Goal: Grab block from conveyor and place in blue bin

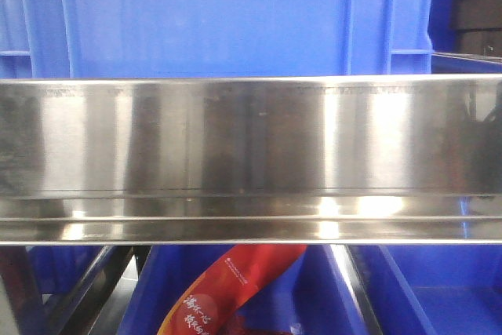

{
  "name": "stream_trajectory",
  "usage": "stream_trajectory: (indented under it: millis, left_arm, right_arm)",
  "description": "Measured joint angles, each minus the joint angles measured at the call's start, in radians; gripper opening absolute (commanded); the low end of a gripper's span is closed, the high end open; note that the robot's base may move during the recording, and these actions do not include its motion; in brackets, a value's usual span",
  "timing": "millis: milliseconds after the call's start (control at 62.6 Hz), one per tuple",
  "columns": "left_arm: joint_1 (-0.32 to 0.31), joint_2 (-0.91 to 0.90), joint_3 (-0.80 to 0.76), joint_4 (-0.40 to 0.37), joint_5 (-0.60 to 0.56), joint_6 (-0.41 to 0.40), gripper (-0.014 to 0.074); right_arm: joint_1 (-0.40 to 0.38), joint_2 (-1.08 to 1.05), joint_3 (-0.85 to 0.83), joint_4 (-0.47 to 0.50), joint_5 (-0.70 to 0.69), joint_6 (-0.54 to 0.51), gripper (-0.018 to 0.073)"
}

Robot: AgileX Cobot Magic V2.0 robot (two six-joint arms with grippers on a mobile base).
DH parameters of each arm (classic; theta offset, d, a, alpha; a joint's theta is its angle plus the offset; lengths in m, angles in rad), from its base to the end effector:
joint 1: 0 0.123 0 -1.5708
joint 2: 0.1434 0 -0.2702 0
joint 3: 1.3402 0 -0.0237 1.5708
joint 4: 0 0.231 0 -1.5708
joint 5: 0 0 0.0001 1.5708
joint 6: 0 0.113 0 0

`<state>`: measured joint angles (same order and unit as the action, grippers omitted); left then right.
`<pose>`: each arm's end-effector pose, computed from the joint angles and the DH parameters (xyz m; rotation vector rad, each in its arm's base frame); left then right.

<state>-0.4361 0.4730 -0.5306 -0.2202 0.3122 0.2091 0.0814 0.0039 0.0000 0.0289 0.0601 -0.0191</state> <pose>0.1019 -0.0559 0.3179 0.4255 1.6931 -0.3791 0.0737 0.0062 0.2080 -0.0568 1.5470 0.0735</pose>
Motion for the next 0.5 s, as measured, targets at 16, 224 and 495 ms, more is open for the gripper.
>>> stream_trajectory:
  millis: [16,224,495]
  left_arm:
    - [0.000,0.000,0.000,0.000,0.000,0.000,-0.0111]
    - [0.000,0.000,0.000,0.000,0.000,0.000,-0.0111]
    - [0.000,-0.003,0.000,0.018,0.000,0.000,-0.0111]
  right_arm:
    - [0.000,0.000,0.000,0.000,0.000,0.000,-0.0162]
    - [0.000,0.000,0.000,0.000,0.000,0.002,-0.0162]
    - [0.000,0.000,0.000,0.000,0.000,0.002,-0.0162]
